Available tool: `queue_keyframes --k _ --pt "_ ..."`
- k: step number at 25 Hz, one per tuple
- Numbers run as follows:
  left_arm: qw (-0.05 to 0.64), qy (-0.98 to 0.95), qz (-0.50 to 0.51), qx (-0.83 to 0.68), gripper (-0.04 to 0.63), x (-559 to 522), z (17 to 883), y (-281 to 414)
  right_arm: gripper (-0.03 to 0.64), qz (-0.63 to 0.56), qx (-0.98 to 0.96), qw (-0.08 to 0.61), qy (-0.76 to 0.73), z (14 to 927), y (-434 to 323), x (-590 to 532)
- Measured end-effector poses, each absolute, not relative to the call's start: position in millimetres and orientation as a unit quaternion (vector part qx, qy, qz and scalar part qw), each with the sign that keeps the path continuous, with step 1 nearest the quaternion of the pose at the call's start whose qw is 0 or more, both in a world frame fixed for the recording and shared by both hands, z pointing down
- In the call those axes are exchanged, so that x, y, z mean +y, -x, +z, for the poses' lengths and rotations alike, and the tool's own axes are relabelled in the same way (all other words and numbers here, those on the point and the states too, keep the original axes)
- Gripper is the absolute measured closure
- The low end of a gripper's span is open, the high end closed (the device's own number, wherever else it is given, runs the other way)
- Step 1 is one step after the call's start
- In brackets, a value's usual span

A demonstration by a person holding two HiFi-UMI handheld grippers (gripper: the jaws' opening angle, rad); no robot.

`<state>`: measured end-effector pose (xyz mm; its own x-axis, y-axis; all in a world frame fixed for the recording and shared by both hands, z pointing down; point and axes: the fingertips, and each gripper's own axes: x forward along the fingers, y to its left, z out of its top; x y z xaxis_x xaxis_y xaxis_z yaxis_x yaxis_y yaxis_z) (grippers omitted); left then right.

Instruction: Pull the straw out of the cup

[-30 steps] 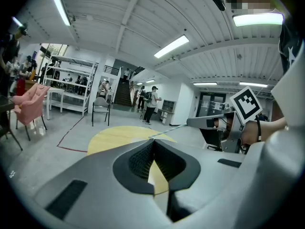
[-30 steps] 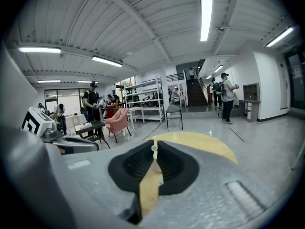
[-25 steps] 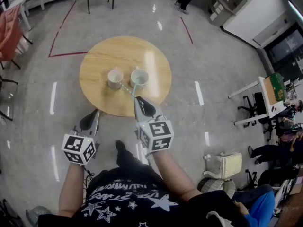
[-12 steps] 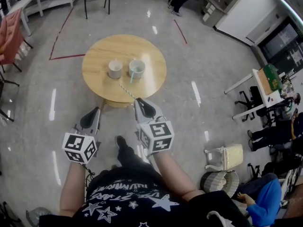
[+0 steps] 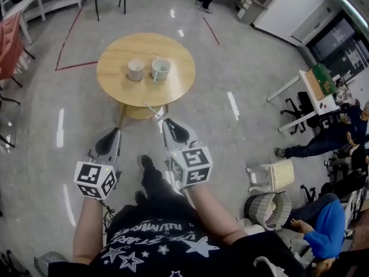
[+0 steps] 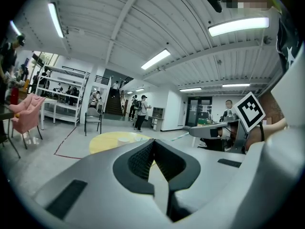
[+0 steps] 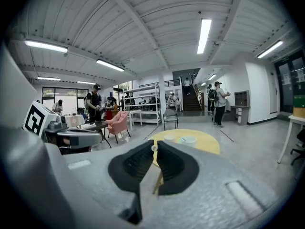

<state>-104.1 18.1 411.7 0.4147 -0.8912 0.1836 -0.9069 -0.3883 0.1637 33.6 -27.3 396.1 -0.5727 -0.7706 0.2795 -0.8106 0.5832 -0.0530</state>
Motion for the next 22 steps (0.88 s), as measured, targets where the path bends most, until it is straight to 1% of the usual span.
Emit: queue_keyframes --k 6,14,22 --pt "0.128 -0.840 0.029 -0.526 0.589 35.7 420.9 87.1 0.595 0.087 -0.878 0.122 -0.454 404.9 -46.1 0.6" --pt "0.125 -0.844 0.031 -0.520 0.589 39.9 421.1 72.4 0.597 0.095 -0.877 0.108 -0.458 403.3 -55.1 1.1" --pt "0.131 -0.837 0.029 -0.530 0.589 49.0 420.3 50.3 0.597 0.093 -0.886 0.117 -0.439 405.6 -70.7 13.0"
